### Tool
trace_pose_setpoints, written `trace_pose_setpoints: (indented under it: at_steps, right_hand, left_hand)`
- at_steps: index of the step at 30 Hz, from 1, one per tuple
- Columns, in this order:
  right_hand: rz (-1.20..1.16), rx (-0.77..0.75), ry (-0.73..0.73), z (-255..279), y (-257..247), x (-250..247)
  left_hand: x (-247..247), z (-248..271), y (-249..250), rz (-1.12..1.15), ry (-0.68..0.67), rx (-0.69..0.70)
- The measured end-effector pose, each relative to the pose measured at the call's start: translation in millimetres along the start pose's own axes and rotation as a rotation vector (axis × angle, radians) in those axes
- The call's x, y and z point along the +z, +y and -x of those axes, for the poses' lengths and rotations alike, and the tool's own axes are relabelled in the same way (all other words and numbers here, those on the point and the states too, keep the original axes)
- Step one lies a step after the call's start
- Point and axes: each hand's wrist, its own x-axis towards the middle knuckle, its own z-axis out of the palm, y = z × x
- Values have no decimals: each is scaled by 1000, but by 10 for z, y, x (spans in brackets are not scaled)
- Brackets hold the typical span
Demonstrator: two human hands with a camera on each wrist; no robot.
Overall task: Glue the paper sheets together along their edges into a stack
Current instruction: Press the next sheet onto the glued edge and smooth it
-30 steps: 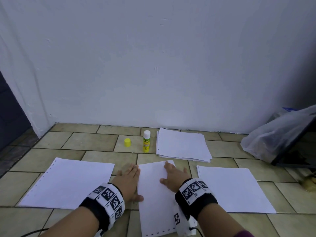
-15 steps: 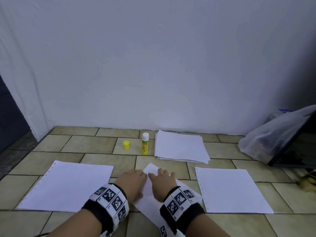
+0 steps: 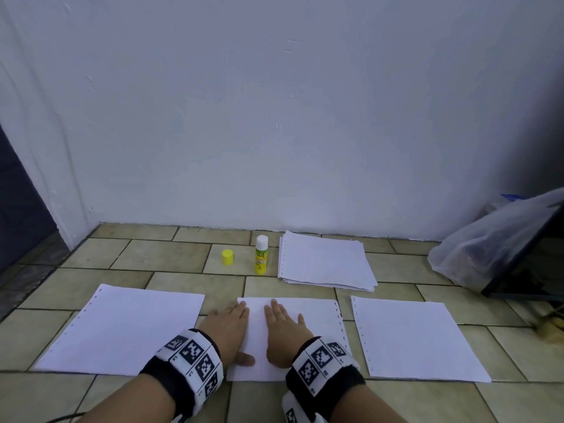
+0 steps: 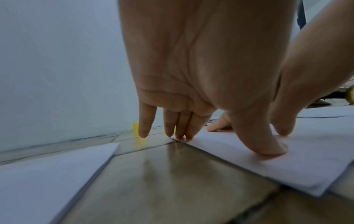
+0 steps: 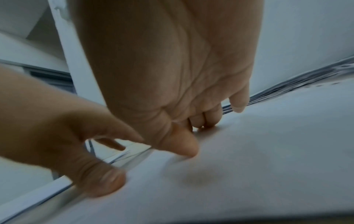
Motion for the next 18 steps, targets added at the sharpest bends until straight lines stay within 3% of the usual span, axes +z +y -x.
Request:
trace_pose_setpoints:
  at_steps: [6, 10, 18]
  right_hand:
    - [-117, 187, 20, 105, 486, -88]
    - [-140, 202, 40, 121, 612, -103]
    - [134, 175, 145, 146, 422, -125]
  left_hand:
    - [13, -38, -40, -9, -35, 9]
    - [2, -12, -107, 8, -14, 53]
    - [-119, 40, 115, -105, 159, 13]
